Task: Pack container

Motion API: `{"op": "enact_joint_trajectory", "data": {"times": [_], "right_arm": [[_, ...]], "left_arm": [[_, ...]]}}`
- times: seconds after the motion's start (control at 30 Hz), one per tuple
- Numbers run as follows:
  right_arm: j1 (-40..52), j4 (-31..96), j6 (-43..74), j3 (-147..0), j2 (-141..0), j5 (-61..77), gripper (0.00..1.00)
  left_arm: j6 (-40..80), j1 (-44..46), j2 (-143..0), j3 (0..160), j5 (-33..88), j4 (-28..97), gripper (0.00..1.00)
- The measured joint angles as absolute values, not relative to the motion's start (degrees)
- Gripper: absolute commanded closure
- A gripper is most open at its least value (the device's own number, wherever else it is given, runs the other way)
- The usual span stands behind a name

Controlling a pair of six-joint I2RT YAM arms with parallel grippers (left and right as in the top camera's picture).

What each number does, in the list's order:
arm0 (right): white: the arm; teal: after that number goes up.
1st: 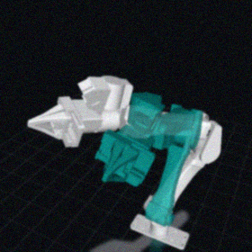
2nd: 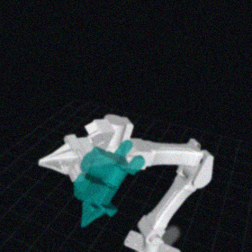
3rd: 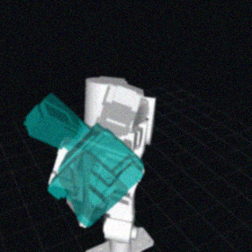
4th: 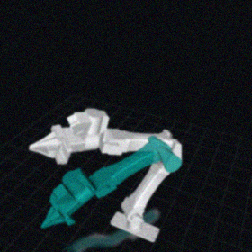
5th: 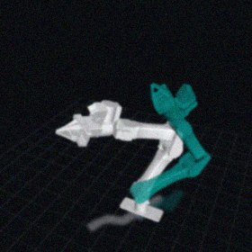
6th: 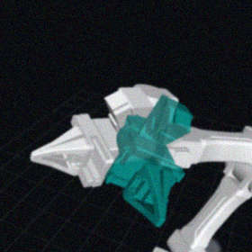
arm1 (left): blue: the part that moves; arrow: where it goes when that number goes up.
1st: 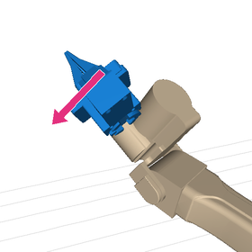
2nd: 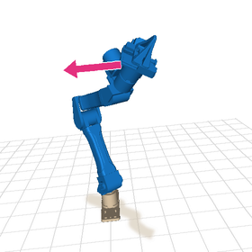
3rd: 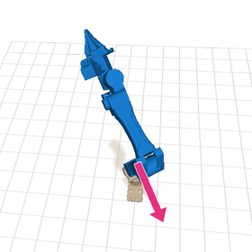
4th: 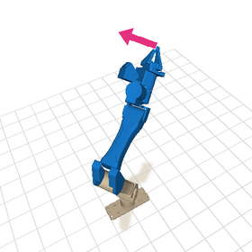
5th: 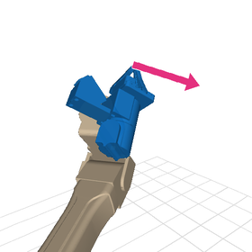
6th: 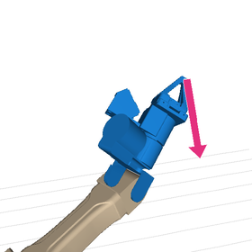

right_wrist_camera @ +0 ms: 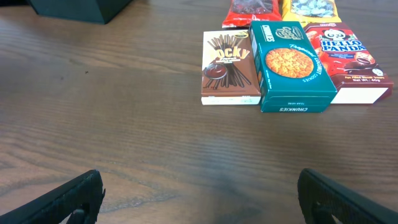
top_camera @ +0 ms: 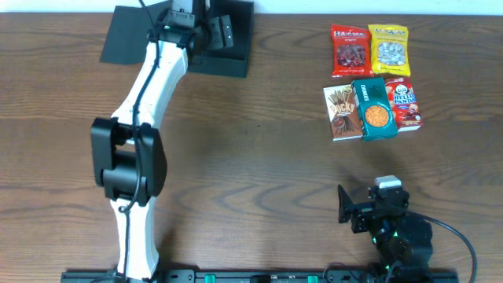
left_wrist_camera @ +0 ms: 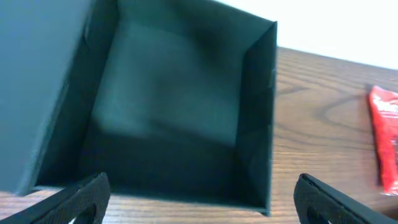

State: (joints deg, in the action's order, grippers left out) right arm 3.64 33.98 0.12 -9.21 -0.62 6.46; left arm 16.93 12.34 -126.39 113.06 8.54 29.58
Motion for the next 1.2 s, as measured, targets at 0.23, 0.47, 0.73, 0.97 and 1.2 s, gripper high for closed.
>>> {"op": "enact_joint_trajectory", "data": {"times": [0.23, 0.47, 0.73, 0.97, 1.2], "right_arm": [[3.64, 33.98, 0.12, -9.21, -0.62, 6.46, 0.01], [3.64, 33.98, 0.12, -9.21, -0.62, 6.46, 0.01], [3.64, 33.98, 0.12, -9.21, -0.62, 6.46, 0.01], [3.64, 33.98, 0.12, -9.21, -0.62, 6.48, 0.01], [3.64, 33.98, 0.12, -9.21, -0.62, 6.46, 0.01]], "left_arm": [[16.73, 12.34, -131.09, 113.21, 8.54, 29.08, 0.04], [16.71, 12.34, -131.81, 113.30, 8.54, 26.17, 0.04], [16.08, 12.34, -131.81, 113.30, 12.40, 26.04, 0.05], [16.08, 12.34, -131.81, 113.30, 22.50, 25.02, 0.04], [19.53, 12.34, -131.81, 113.30, 26.39, 26.63, 0.05]]}}
